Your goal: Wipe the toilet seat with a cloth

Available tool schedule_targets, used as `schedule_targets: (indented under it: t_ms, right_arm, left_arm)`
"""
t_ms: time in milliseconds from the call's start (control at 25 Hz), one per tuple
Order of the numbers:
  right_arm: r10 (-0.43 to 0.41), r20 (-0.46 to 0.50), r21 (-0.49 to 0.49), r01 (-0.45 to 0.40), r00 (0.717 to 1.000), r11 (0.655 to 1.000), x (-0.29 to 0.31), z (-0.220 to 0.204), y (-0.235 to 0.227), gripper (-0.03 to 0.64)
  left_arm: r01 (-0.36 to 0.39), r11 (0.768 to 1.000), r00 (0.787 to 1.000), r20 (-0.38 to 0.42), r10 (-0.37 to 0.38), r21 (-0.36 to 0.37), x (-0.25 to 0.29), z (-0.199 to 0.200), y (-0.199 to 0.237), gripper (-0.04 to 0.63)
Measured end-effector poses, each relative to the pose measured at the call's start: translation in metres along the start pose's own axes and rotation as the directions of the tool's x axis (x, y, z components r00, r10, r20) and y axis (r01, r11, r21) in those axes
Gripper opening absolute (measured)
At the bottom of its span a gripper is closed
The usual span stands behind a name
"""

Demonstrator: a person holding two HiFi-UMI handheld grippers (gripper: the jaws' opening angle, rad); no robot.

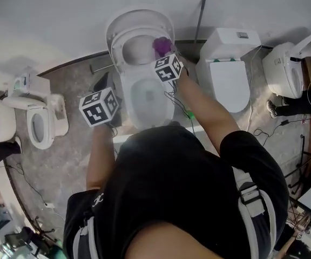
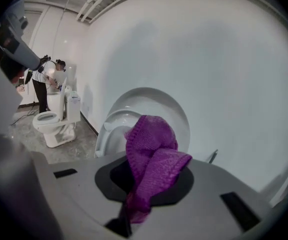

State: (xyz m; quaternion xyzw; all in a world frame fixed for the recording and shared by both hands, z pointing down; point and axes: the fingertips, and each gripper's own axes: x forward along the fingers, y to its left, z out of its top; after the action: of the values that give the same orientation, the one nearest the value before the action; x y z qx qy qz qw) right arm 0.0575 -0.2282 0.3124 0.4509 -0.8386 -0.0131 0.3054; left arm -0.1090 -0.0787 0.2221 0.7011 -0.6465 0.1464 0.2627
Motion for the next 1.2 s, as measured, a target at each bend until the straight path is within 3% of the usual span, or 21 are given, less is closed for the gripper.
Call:
schedule_targets:
  t_ms: [440,560,800,1040,1200]
  right_arm:
    - [0.101,-0.113,-0.039,-0.106,0.988,0.994,0.085,-0.043,-0.026,0.049]
    - [0.113,-0.130,-0.002,-0.114,0.985,0.994,0.095,-0.051,-0.034,0.049]
    - [0.119,-0.120,0.080,-0.110,0.986,0.991,0.111,-0.036,-0.040,0.049]
    - [0.070,-0.135,0.076,-0.060,0.988,0.995,0.115,-0.023,-0.035,0.048]
    - [0.063,-0.061,0.044,-0.061,0.996,0.997,0.111,0.002,-0.025,0.048]
  left_arm:
    - [-0.118,0.993,0.993,-0.015,0.118,-0.017,0.033,0.010,-0.029,0.009]
    - [-0.148,0.989,0.989,-0.025,0.148,-0.014,0.031,0.005,-0.031,0.009]
    - [-0.177,0.984,0.984,-0.037,0.175,-0.027,0.026,-0.007,-0.017,0.009]
    - [-0.180,0.983,0.983,-0.026,0.179,-0.033,0.021,-0.004,0.004,0.009]
    - [-0.171,0.984,0.985,-0.024,0.170,-0.048,0.020,-0.004,0.023,0.009]
